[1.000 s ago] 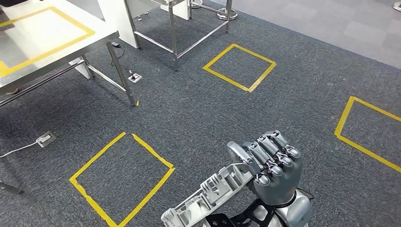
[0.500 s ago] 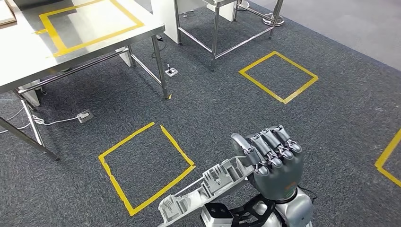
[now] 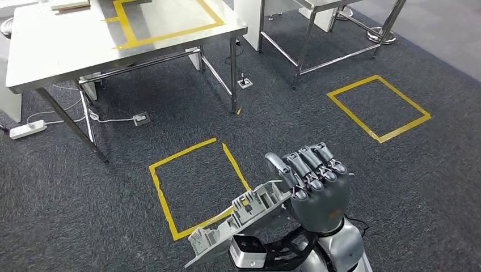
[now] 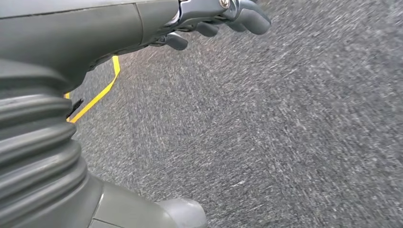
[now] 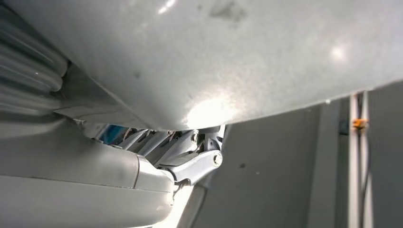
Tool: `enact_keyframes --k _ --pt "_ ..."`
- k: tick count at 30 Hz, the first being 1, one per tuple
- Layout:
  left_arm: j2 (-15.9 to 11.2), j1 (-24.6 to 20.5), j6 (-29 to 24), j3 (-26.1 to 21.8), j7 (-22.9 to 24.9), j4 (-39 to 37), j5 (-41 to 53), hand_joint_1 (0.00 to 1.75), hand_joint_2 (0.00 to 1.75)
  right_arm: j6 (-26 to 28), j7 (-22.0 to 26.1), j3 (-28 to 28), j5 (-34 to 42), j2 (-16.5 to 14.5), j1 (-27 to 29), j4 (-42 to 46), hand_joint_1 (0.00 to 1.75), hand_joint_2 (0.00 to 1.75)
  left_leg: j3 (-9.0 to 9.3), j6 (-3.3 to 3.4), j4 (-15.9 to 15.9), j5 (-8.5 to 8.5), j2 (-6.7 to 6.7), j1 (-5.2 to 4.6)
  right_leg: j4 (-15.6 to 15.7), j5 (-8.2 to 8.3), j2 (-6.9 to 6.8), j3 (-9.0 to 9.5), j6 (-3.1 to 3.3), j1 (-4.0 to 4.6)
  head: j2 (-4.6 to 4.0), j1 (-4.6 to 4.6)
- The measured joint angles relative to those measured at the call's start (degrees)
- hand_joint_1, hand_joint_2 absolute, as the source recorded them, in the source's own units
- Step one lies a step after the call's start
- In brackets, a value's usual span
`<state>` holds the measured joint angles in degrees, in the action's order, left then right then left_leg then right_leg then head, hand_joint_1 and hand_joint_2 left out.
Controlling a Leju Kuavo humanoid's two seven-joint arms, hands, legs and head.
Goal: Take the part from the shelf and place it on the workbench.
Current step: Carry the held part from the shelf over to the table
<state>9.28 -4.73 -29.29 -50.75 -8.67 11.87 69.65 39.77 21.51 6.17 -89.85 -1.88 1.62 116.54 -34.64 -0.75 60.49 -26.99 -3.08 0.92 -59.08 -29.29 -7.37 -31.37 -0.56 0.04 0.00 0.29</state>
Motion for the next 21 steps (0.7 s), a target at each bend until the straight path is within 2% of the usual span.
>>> enact_keyframes --k 1,2,4,5,6,13,16,17,19,21 --pt "-0.02 0.00 0.26 -0.03 -0.03 0.01 0.03 0.00 1.75 0.00 -0.32 0.47 0.03 0.56 -0.04 -0.25 1.75 1.75 -0.06 0.33 -0.06 0.09 0.44 0.03 -0.11 -0.14 0.26 0.09 -0.32 -0.12 0.00 0.01" --pt "-0.05 -0.07 0.51 -0.07 -0.16 0.01 0.00 0.00 1.75 0.01 -0.52 0.95 0.15 1.13 0.06 -0.42 1.75 1.75 -0.09 0.59 -0.07 0.17 0.79 0.05 -0.09 -0.33 0.94 0.05 -0.27 -0.20 0.00 0.05" --pt "-0.09 -0.32 1.06 -0.17 -0.62 0.02 -0.16 0.00 1.75 0.03 -0.62 1.92 0.44 2.16 0.39 -0.61 1.75 1.75 -0.03 0.86 0.01 0.20 1.34 0.06 -0.03 -0.37 2.76 -0.08 1.12 -0.25 0.00 0.18" --pt "-0.10 -0.46 1.39 -0.24 -0.83 0.02 -0.33 0.00 1.75 0.04 -0.61 2.37 0.56 2.51 0.50 -0.65 1.75 1.75 -0.02 0.87 0.10 0.15 1.51 -0.02 0.18 -0.25 3.15 -0.10 1.95 -0.16 0.00 0.23" --pt "-0.12 -0.54 1.81 -0.32 -0.99 0.02 -0.50 0.00 1.75 0.03 -0.62 2.80 0.61 2.77 0.52 -0.70 1.75 1.75 0.00 0.91 0.11 0.10 1.69 -0.07 0.29 0.01 3.20 -0.03 2.27 -0.16 0.00 0.25" --pt "-0.16 -1.03 3.12 -0.49 -1.10 0.02 -0.85 0.00 1.75 0.02 -0.74 4.11 0.96 3.77 0.47 -0.87 1.75 1.75 -0.19 1.02 0.20 0.03 1.75 -0.27 0.80 0.56 3.31 0.05 -0.29 -0.35 0.00 0.24" --pt "-0.20 -1.12 3.19 -0.61 -0.87 0.02 -0.98 0.00 1.75 0.01 -0.65 4.39 1.08 3.97 0.43 -0.91 1.75 1.75 0.02 1.84 -0.73 0.09 1.92 -0.33 1.52 0.70 3.13 0.61 -1.45 -0.65 0.00 0.20" --pt "-0.18 -1.13 3.21 -0.70 -0.74 0.02 -1.05 0.00 1.75 0.02 -0.56 4.49 1.14 4.02 0.41 -0.92 1.75 1.75 0.51 2.14 -1.53 0.44 2.05 -0.10 1.17 0.36 3.67 0.65 -1.73 -0.76 0.00 0.22" --pt "-0.13 -1.18 3.23 -0.85 -0.58 0.02 -1.14 0.00 1.75 0.04 -0.35 4.59 1.28 4.10 0.42 -0.94 1.75 1.75 1.46 2.32 -2.77 1.23 2.33 0.41 -2.73 -1.96 5.59 -0.99 -1.85 -0.92 0.00 0.35" --pt "-0.16 -1.24 3.23 -0.91 -0.57 0.02 -1.20 0.00 1.75 0.04 -0.16 4.63 1.42 4.18 0.51 -1.02 1.75 1.75 1.43 2.21 -2.91 1.28 2.68 0.50 -9.74 -5.26 6.85 -4.70 -2.04 -1.17 0.00 0.43"
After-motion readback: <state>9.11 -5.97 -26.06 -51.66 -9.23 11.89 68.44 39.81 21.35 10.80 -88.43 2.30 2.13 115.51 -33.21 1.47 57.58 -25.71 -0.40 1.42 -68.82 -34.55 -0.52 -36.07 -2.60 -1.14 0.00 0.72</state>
